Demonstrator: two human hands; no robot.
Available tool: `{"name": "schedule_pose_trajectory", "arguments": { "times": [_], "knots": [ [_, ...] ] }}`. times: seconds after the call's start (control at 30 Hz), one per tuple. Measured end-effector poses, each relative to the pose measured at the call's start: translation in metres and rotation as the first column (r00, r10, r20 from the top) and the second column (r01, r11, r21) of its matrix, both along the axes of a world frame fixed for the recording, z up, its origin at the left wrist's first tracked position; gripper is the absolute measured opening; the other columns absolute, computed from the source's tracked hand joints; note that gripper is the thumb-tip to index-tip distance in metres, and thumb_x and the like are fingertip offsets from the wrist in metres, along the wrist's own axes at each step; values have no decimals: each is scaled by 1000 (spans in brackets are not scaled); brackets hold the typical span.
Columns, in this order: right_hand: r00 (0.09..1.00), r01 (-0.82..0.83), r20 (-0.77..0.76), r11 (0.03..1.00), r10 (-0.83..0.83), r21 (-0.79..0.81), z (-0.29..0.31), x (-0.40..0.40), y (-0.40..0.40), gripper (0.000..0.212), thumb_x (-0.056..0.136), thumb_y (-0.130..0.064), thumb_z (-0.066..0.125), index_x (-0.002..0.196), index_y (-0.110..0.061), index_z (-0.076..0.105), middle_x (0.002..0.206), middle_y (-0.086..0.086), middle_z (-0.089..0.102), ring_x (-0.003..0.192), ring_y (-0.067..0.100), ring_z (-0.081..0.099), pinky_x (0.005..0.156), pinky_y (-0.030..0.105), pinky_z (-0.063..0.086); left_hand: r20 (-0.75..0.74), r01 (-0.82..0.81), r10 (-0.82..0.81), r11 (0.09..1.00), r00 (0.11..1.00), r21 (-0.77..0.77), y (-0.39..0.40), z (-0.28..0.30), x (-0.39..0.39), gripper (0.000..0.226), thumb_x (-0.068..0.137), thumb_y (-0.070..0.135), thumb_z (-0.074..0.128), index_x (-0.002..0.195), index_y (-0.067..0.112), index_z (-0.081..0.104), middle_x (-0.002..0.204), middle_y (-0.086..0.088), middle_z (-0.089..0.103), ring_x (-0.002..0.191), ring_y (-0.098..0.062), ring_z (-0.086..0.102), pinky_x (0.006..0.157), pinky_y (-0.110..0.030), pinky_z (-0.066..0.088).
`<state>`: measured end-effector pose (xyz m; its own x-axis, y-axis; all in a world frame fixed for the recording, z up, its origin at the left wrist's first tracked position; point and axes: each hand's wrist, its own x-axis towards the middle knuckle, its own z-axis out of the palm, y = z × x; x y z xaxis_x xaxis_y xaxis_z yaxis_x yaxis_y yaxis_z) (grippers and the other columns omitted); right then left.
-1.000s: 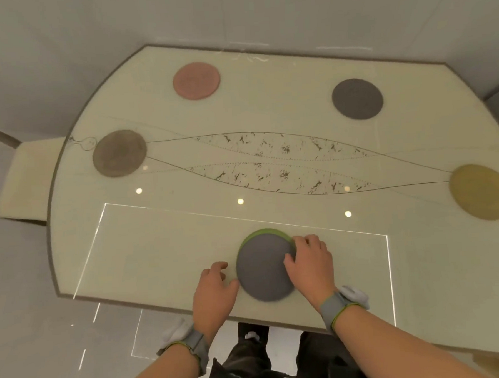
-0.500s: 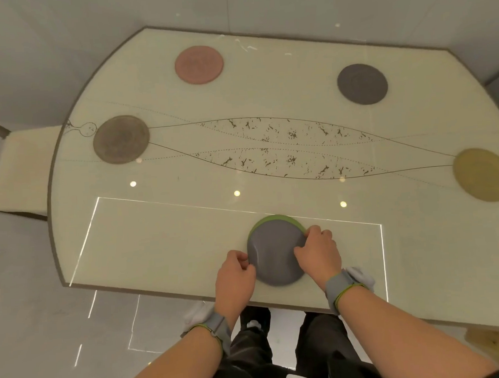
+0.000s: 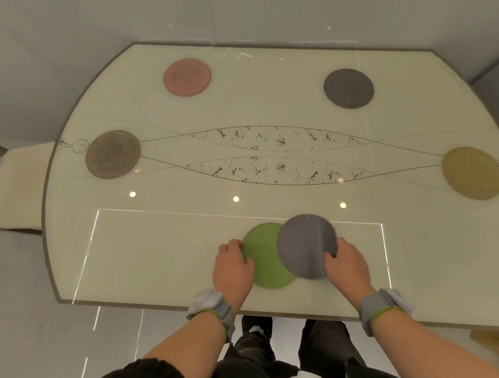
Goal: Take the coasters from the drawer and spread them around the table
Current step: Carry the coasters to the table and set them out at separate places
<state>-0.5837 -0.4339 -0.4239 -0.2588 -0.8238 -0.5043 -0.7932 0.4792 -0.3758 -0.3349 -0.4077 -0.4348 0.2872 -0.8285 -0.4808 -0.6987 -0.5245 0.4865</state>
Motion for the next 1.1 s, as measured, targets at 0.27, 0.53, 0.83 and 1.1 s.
{"name": "schedule_pose_trajectory", "arguments": {
  "times": [0.27, 0.53, 0.83, 1.1],
  "knots": [
    [997, 72, -8, 996, -72, 48, 0, -42, 9, 8, 92, -15, 55, 87, -9, 58, 85, 13, 63, 74, 30, 59, 65, 40, 49, 243, -86, 30, 971, 970, 223, -32, -8, -17, 30, 93, 31, 62, 117, 16, 53, 116, -7, 65, 103, -32, 67, 84, -39, 42],
    [983, 109, 137, 990, -121, 90, 7, -31, -2, 10, 96, -11, 46, 91, -13, 54, 86, 8, 64, 77, 28, 60, 70, 40, 49, 73, -78, 70, 991, 995, 113, -27, -12, 5, 20, 97, 25, 58, 111, 11, 62, 106, -11, 65, 82, -27, 58, 69, -34, 44],
    [979, -23, 204, 997, 9, 68, 24, 27, -33, 13, 99, -14, 45, 101, -12, 57, 90, 7, 66, 78, 24, 61, 66, 37, 48, 183, -223, 244, 966, 952, -127, -48, 44, 96, 12, 98, 23, 57, 107, 14, 58, 91, -10, 70, 80, -34, 65, 74, -45, 59],
    [954, -136, 282, 984, 100, 114, 26, 90, -41, 16, 100, -17, 44, 107, -17, 59, 95, 0, 65, 81, 13, 58, 66, 33, 43, 353, -48, 260, 859, 899, -510, -53, 80, 139, 10, 98, 18, 59, 102, 17, 68, 93, -2, 65, 78, -25, 58, 57, -33, 45]
  ]
}}
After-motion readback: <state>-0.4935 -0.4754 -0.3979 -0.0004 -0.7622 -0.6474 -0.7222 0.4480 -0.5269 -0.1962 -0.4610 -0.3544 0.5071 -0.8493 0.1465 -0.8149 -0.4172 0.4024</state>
